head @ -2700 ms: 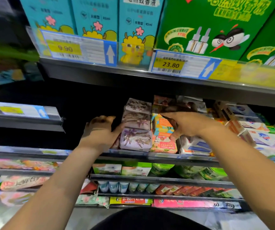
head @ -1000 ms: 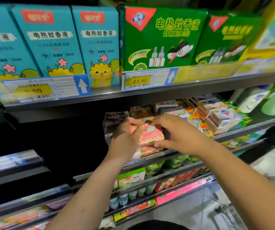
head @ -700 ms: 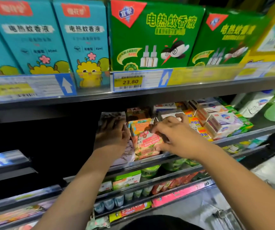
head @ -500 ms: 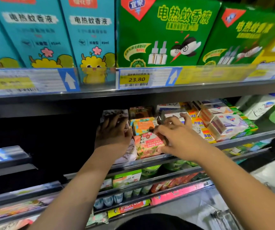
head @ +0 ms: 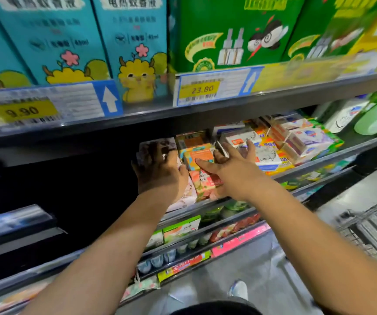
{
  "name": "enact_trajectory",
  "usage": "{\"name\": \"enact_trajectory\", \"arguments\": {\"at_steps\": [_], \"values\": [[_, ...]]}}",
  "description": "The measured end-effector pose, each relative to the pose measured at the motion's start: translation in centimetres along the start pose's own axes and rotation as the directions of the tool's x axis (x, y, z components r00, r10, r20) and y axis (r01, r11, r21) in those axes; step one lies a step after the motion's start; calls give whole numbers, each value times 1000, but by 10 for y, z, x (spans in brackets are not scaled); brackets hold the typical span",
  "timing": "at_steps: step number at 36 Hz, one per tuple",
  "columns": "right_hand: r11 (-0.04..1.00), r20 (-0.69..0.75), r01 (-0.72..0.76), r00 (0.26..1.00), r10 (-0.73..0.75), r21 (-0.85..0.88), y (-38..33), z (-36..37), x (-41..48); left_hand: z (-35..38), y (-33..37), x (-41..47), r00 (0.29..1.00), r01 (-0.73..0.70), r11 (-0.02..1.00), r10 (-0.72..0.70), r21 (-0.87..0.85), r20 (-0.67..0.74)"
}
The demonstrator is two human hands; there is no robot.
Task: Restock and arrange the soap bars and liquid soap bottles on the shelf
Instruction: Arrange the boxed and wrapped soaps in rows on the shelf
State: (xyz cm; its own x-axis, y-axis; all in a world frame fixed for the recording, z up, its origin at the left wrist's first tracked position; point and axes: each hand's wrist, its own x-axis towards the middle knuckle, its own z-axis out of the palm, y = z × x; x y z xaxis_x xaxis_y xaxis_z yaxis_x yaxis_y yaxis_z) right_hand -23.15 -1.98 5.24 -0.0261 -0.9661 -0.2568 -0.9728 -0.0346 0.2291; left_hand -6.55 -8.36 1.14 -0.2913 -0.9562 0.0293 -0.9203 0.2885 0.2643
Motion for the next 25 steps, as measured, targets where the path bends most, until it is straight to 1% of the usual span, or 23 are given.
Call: {"name": "enact_trajectory", "arguments": {"at_steps": [2, 7, 10, 15, 19, 22, 25], "values": [[1000, 14, -14, 1000, 14, 4, -2, -1, 1, -1, 1, -1, 999, -22, 1000, 21, -6, -32], [1000, 54, -30, 998, 30, 4, -6, 1, 3, -2, -1, -1, 999, -33, 999, 33, -4, -16], [1000, 59, -6, 998, 7, -22, -9, 0, 3, -1, -2, -3, 999, -37, 999, 37, -2, -18], [999, 87, -33, 996, 31, 20, -3, -1, 4, 0, -1, 1, 994, 21, 999, -26, 50, 103], [998, 99, -32, 995, 28, 47, -4, 1, 4, 0, -1, 7, 989, 15, 997, -25, 73, 145], [998, 64, -14, 998, 10, 61, -3, 5, 6, 1, -1, 9, 989, 3, 997, -14, 75, 146], [996, -40, 40, 999, -36, 84, 5, 14, 1, 8, -5, 5, 993, 0, 997, -9, 79, 120]]}}
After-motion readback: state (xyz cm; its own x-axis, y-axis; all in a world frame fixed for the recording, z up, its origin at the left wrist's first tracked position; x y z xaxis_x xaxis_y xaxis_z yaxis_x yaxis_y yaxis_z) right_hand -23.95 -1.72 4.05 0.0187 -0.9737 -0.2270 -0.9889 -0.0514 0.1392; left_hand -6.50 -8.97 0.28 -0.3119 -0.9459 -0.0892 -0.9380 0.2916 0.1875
